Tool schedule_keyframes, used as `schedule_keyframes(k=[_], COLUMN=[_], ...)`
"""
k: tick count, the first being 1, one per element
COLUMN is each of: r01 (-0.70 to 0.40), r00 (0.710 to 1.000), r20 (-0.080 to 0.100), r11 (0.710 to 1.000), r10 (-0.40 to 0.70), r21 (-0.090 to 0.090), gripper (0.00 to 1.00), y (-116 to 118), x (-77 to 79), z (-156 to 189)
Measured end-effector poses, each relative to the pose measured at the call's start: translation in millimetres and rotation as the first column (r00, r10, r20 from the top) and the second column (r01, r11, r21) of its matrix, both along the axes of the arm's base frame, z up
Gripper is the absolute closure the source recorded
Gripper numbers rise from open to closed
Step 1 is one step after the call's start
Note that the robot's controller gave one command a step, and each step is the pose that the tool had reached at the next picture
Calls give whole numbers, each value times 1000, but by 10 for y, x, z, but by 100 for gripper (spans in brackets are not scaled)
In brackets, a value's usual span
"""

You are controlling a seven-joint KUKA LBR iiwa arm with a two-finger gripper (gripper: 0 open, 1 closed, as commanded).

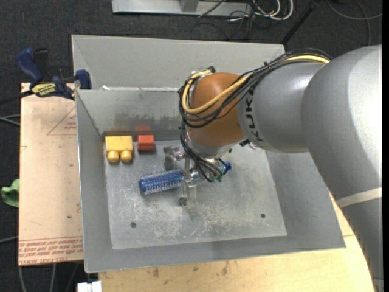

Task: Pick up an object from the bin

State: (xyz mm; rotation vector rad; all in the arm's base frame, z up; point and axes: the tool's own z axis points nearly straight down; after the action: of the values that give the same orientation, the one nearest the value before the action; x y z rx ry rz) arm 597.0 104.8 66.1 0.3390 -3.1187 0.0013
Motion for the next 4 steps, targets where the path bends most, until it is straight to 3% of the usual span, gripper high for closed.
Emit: schedule_keyframes(k=[1, 2, 3, 4], r01=[-27, 65, 181, 182], r00=[1000, 998, 983, 983], r20=[7, 5, 3, 5], r11=[1000, 998, 983, 983], r10=[27, -65, -181, -182], r21=[4, 3, 3, 3], gripper=[0, 0, 0, 0], y=[199, 80, 161, 167], x=[-148, -186, -207, -202], z=[358, 412, 25, 28])
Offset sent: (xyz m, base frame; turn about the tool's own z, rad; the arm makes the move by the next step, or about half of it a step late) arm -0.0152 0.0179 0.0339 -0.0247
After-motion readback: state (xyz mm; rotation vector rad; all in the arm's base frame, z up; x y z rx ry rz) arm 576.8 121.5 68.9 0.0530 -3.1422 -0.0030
